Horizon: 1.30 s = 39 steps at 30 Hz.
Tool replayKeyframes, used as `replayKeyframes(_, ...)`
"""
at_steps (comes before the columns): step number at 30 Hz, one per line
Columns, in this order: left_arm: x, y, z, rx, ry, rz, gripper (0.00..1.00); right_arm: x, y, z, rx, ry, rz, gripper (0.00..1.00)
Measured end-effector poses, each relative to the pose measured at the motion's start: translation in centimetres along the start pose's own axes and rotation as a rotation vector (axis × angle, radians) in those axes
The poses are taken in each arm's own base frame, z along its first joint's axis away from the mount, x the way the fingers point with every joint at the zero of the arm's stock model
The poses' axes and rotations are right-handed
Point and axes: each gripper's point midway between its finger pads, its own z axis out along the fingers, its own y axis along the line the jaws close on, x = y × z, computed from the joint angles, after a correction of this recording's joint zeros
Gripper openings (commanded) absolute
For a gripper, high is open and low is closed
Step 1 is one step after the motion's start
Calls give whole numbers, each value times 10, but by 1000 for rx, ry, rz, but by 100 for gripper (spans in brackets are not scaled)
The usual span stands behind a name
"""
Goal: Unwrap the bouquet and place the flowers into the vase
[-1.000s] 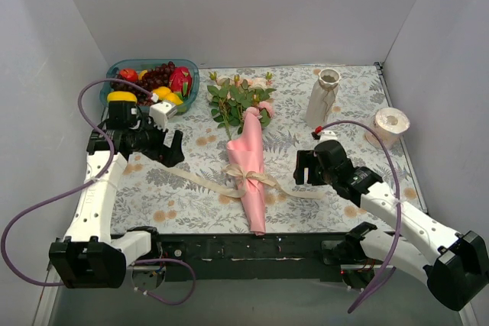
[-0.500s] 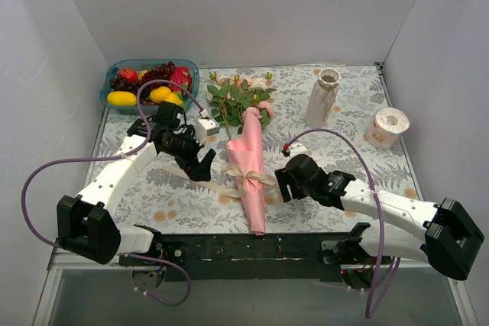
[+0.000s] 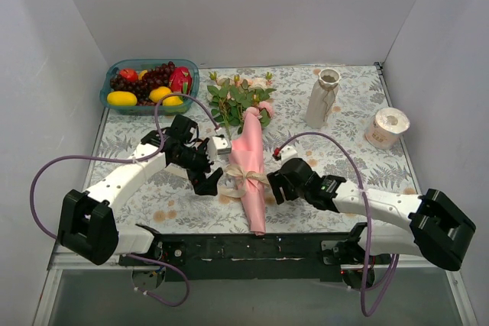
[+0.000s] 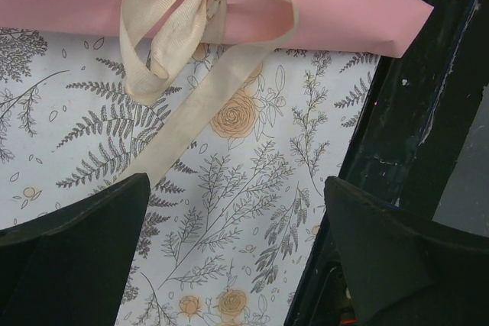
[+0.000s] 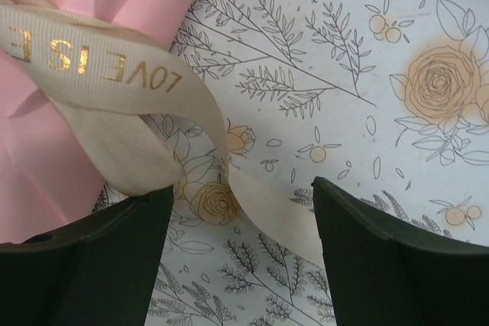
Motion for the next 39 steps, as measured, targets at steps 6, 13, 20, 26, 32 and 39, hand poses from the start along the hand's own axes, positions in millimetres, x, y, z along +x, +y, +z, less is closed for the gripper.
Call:
replayKeyframes(6, 9, 0, 15, 11, -4, 31, 98, 3, 7, 16, -23, 14, -27, 70)
replayKeyframes(13, 7, 3, 31, -1, -29, 99, 98, -3, 15, 22, -52, -16, -12, 47)
replayKeyframes(20, 5, 12, 58, -32, -44, 157, 98, 7, 12, 20, -54, -17, 19, 47)
replayKeyframes(26, 15, 28, 78, -76, -1, 213, 98, 11, 11, 19, -53, -14, 48, 47)
replayKeyframes(32, 32, 39, 85, -115, 53, 278, 98, 12, 13, 19, -56, -21, 80, 44)
replayKeyframes(39, 27, 50, 89, -156, 24, 327, 64, 11, 15, 19, -64, -19, 102, 40)
